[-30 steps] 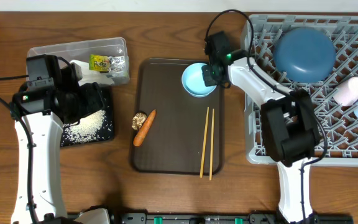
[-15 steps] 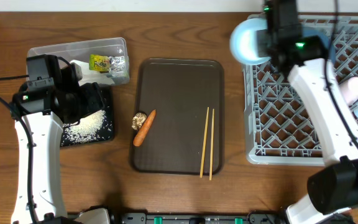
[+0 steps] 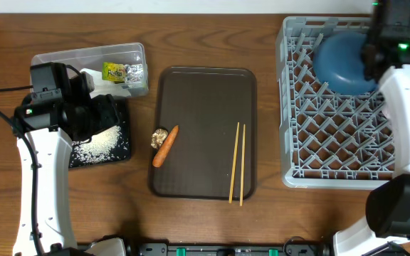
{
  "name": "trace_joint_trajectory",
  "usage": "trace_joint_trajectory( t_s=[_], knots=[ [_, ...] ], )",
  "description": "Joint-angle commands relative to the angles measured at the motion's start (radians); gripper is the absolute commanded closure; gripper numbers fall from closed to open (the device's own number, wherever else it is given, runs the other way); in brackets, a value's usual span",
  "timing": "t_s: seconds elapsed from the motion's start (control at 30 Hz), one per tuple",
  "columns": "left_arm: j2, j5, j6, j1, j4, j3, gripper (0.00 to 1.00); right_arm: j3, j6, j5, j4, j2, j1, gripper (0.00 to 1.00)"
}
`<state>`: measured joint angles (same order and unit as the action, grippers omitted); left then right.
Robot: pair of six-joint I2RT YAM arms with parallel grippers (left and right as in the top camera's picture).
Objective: Sort waste into correct bins and load items into the dishwasher rack
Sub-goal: 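Lift the light-blue bowl and carry it into the dish rack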
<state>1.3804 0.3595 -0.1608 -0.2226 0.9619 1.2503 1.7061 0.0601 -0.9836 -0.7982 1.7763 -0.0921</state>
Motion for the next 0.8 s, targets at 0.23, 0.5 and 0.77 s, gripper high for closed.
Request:
trace_joint_trajectory(
  t_s=[0.23,0.5,0.77],
  knots=[
    [0.005,-0.006,-0.002,-0.003,0.003,0.010,0.34,-0.109,0.077,-0.099,0.118,0.010,-0.178,0.99],
    [0.005,-0.006,-0.002,-0.003,0.002,0.010,0.35,-0.266,-0.238,-0.135,0.536,0.018,-0.256,0.99],
    [0.005,-0.006,-0.002,-0.003,0.003,0.010,0.34,-0.295,-0.504,-0.119,0.854,0.126,-0.301,0.99]
  ],
)
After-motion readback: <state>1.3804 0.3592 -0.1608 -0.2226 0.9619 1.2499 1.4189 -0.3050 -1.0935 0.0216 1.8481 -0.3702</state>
